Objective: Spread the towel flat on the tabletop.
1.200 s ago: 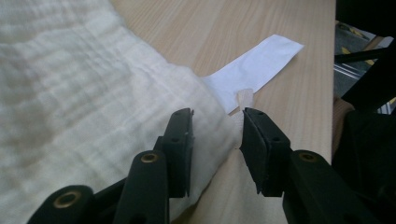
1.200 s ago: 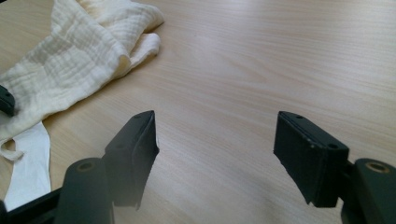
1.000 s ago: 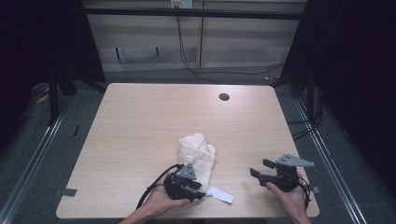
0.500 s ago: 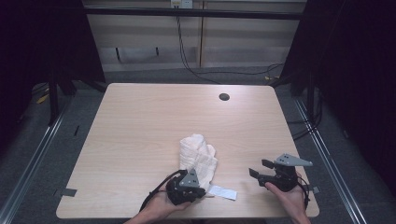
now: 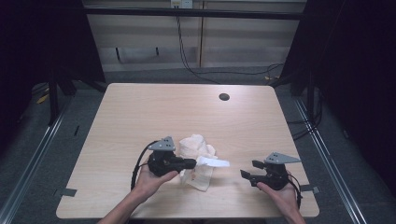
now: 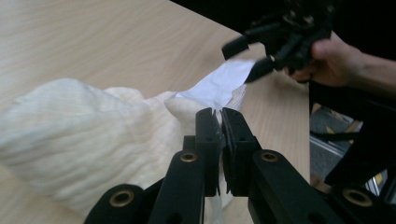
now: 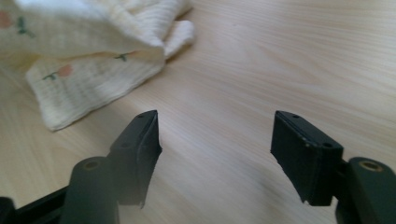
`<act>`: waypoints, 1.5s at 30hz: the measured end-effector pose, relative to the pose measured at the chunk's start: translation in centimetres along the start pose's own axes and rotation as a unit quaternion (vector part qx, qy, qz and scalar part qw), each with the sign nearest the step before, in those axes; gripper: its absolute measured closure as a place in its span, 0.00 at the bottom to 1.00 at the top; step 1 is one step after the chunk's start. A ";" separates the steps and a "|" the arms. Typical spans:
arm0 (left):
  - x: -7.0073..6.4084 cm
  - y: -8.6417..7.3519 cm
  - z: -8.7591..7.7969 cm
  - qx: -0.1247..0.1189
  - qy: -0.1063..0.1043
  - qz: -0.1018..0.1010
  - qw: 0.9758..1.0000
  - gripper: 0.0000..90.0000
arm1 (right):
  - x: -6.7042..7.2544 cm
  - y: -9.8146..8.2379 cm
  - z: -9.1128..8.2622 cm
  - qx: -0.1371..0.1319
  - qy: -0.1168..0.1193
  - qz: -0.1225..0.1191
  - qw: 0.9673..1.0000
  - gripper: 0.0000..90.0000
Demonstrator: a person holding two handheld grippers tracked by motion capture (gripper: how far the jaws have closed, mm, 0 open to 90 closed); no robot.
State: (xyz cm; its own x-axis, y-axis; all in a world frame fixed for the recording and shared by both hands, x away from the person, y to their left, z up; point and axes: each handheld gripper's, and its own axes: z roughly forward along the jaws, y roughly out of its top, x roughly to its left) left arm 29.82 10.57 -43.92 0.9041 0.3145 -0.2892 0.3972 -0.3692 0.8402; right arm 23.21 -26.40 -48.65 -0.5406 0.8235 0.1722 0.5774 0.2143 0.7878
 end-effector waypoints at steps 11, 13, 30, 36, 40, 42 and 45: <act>4.1 -2.0 -1.5 -0.002 0.060 -0.063 0.996 0.96 | 4.0 1.5 2.9 0.030 0.083 -0.040 0.995 0.56; 4.6 -2.8 -1.8 0.007 0.071 -0.076 0.995 0.96 | 5.1 2.0 3.6 0.034 0.101 -0.049 0.993 0.58; 5.8 -5.4 -2.4 0.037 0.103 -0.087 0.990 0.96 | 8.4 2.3 7.5 0.041 0.171 -0.048 0.983 0.58; 5.8 -5.4 -2.4 0.030 0.102 -0.090 0.990 0.96 | 9.0 2.0 8.1 0.055 0.168 -0.054 0.983 0.62; 6.1 -5.9 -2.2 0.053 0.116 -0.095 0.987 0.96 | 8.8 1.9 8.0 0.052 0.158 -0.059 0.984 0.56; 6.1 -6.1 -2.1 0.062 0.117 -0.094 0.987 0.96 | 8.5 1.8 8.0 0.046 0.153 -0.051 0.986 0.53; 6.1 -6.4 -1.8 0.071 0.117 -0.096 0.986 0.96 | 8.5 1.7 8.4 0.053 0.163 -0.047 0.984 0.50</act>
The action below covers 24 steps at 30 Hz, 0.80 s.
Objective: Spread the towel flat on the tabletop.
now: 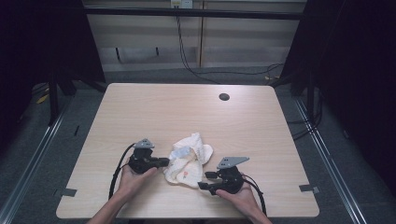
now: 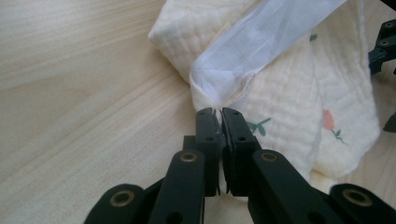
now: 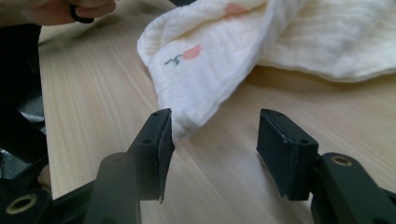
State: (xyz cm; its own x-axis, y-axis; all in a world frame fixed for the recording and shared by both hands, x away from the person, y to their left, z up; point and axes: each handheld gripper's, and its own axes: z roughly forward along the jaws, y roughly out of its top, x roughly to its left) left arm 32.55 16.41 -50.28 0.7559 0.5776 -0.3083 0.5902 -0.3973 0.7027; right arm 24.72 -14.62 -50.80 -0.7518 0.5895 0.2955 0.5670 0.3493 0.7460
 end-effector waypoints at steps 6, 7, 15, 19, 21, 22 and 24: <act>-0.4 0.0 -0.2 -0.017 -0.012 -0.003 1.000 0.96 | 0.8 0.2 0.7 -0.006 0.021 -0.004 1.000 0.62; -0.4 0.0 -0.2 -0.017 -0.014 -0.002 1.000 0.96 | 0.7 0.2 0.8 -0.009 0.026 -0.002 1.000 0.68; -0.3 0.1 -0.7 -0.034 -0.025 -0.004 0.999 0.96 | 0.9 0.4 1.3 0.004 0.043 -0.001 0.999 0.93; -0.4 0.3 -1.5 -0.055 -0.030 -0.003 0.998 0.96 | 0.6 0.5 0.9 0.000 0.045 -0.001 0.999 0.98; -0.4 0.4 -1.9 -0.070 -0.036 0.001 0.997 0.96 | 0.4 0.7 0.6 -0.003 0.047 0.005 0.999 0.99; -0.4 0.4 -2.0 -0.074 -0.036 0.002 0.997 0.96 | 0.3 0.7 0.4 -0.005 0.045 0.005 0.999 0.99; -0.4 0.6 -2.3 -0.083 -0.042 0.001 0.996 0.96 | 0.1 1.0 -0.2 -0.015 0.042 0.008 0.999 0.99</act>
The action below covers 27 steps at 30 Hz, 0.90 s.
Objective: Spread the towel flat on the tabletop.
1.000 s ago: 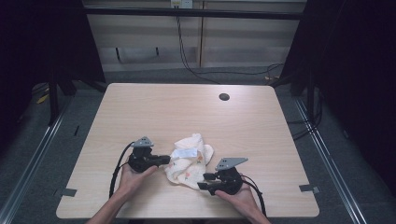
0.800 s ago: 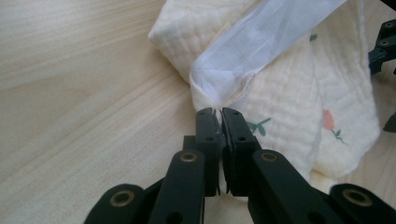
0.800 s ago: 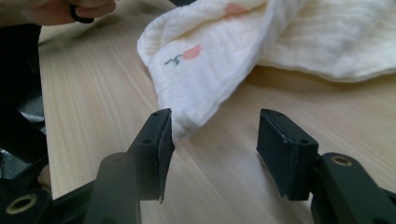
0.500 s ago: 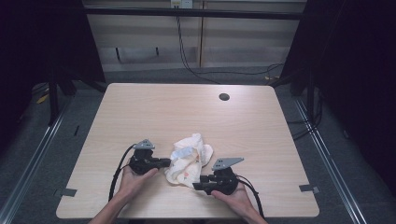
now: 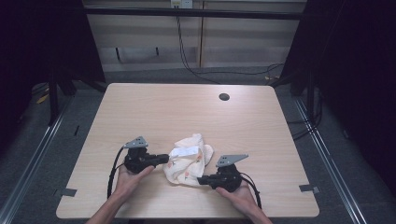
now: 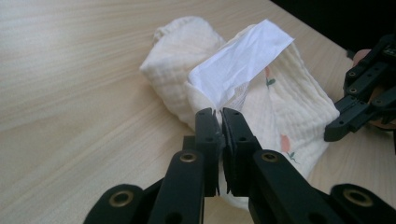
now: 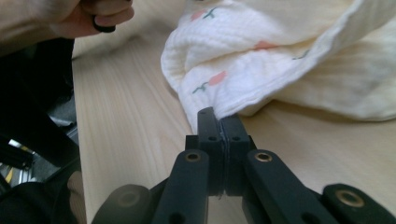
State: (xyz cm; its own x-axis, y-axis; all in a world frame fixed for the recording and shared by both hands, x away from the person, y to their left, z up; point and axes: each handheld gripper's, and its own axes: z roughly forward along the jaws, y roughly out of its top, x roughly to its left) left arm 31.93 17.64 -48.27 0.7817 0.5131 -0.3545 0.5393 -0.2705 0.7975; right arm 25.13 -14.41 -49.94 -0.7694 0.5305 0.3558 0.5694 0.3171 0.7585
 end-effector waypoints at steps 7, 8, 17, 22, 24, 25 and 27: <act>-1.2 1.5 -1.5 -0.044 -0.012 0.015 0.999 0.96 | -0.8 1.7 -3.6 -0.040 -0.029 -0.001 0.999 0.99; -1.5 1.7 -1.6 -0.049 -0.012 0.018 0.999 0.96 | -0.8 1.7 -3.6 -0.040 -0.029 -0.001 0.999 0.99; -1.8 3.2 -3.2 -0.072 -0.007 0.034 0.997 0.96 | -1.9 3.9 -7.6 -0.080 -0.059 0.000 0.995 0.99; -1.8 4.3 -4.3 -0.084 0.002 0.046 0.995 0.96 | -2.3 5.6 -9.6 -0.079 -0.080 -0.014 0.994 0.99; -1.9 4.7 -4.7 -0.093 -0.001 0.047 0.995 0.96 | -2.6 6.2 -10.9 -0.097 -0.082 -0.006 0.992 0.99; -2.0 5.3 -4.9 -0.105 -0.006 0.046 0.993 0.96 | -2.6 6.3 -11.2 -0.099 -0.087 -0.008 0.991 0.99; -2.2 6.0 -4.9 -0.114 -0.007 0.048 0.992 0.96 | -2.8 6.6 -11.8 -0.110 -0.091 -0.005 0.990 0.99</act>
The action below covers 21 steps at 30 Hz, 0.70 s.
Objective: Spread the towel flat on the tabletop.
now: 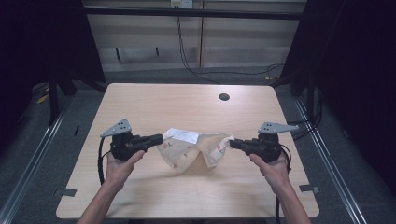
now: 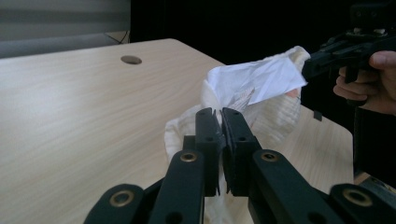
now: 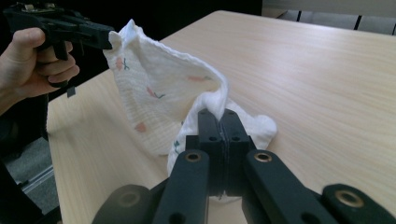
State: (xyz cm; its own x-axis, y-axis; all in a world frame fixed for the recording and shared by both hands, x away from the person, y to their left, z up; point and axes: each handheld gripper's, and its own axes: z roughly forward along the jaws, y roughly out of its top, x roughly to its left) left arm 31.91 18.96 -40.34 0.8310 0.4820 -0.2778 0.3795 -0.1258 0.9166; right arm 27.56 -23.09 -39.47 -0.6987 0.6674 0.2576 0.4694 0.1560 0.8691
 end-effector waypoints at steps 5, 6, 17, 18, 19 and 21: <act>-0.2 1.5 -0.1 -0.009 -0.002 0.012 1.000 0.96 | -0.2 1.2 -1.0 -0.012 -0.008 -0.008 1.000 0.99; -0.4 1.9 -0.1 -0.007 0.002 0.021 1.000 0.96 | -0.4 2.0 -1.5 -0.024 -0.010 -0.012 1.000 0.99; -1.4 3.9 -0.7 -0.026 -0.009 0.035 0.999 0.96 | 0.0 5.4 -4.1 -0.045 -0.022 -0.046 0.998 0.99; -1.5 4.0 -0.8 -0.029 -0.010 0.036 0.999 0.96 | 0.3 5.6 -4.7 -0.043 -0.022 -0.051 0.998 0.99; -1.6 4.1 -1.0 -0.032 -0.010 0.036 0.999 0.96 | 0.3 5.6 -4.7 -0.043 -0.022 -0.051 0.998 0.99; -1.6 4.5 -1.3 -0.040 -0.016 0.034 0.999 0.96 | 0.6 5.8 -5.2 -0.041 -0.024 -0.056 0.997 0.99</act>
State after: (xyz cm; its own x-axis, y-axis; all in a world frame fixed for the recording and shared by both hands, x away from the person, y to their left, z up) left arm 31.72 18.73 -35.42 0.8661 0.4475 -0.2227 0.2900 -0.0869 0.9531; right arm 27.09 -25.57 -32.05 -0.7170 0.6834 0.1374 0.3427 0.1740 0.9232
